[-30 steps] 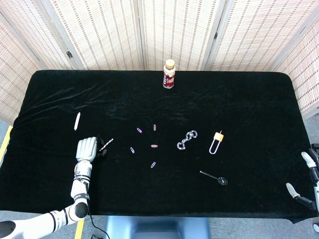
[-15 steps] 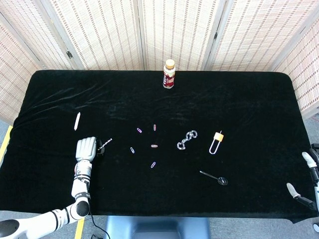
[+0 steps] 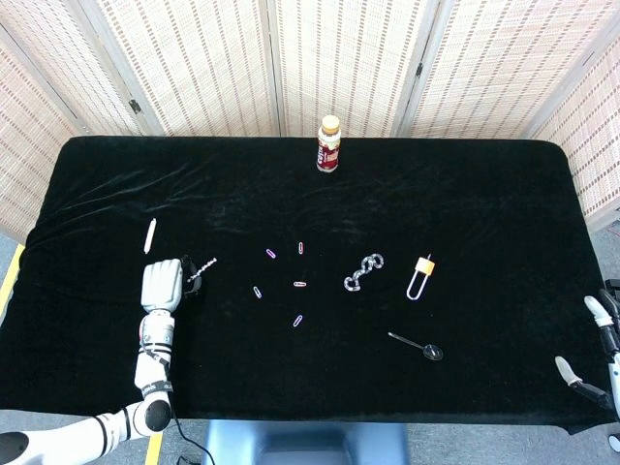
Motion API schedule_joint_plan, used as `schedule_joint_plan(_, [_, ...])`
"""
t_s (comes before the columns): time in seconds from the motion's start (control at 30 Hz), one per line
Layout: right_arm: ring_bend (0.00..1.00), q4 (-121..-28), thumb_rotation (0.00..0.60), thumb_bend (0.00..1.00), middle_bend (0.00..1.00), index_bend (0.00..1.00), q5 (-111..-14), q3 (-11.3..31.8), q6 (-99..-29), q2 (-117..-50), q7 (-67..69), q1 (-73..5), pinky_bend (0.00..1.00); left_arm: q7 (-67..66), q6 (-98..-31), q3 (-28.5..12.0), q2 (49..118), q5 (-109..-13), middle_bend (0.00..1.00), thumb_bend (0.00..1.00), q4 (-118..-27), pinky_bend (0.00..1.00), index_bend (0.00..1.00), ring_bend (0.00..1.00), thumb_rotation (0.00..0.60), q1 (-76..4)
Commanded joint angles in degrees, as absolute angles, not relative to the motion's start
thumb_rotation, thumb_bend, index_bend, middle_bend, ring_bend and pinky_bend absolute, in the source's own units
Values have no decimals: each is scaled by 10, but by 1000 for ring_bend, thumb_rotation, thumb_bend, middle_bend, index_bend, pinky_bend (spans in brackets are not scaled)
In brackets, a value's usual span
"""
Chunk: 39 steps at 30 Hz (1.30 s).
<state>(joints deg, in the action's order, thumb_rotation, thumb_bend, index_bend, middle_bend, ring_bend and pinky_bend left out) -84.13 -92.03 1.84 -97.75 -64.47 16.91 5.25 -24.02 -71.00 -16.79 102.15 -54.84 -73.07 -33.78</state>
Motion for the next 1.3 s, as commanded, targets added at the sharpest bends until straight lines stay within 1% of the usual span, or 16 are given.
schedule_joint_plan(0.03, [0,-841,600,290,0,0,-919,20,-980,-645,170,54,0,-232,-719,-154,1014,-568,1000,608,-754,1000,769,1000,600,-328])
schedule_joint_plan(0.2, [0,-840,600,289,0,0,-920,20,-983,-645,174,55,0,-246,-719,-123,1019,-591,1000,613,-773,1000,769,1000,600,-321])
schedule_joint_plan(0.4, [0,-836,600,289,0,0,-919,21,-993,-645,183,60,0,-263,-722,-109,1042,-626,1000,615,-778,1000,769,1000,600,-331])
schedule_joint_plan(0.63, [0,-829,600,290,0,0,-914,23,-1012,-648,194,73,0,-286,-705,-121,1061,-641,1000,616,-768,1000,769,1000,600,-357])
schedule_joint_plan(0.93, [0,-819,600,289,0,0,-904,28,-1027,-650,215,85,0,-314,-672,-120,1077,-623,1000,615,-725,1000,769,1000,600,-369])
schedule_joint_plan(1.3, [0,-820,600,289,0,0,-903,31,-1020,-648,216,84,0,-337,-667,-115,1083,-616,1000,615,-702,1000,769,1000,600,-367])
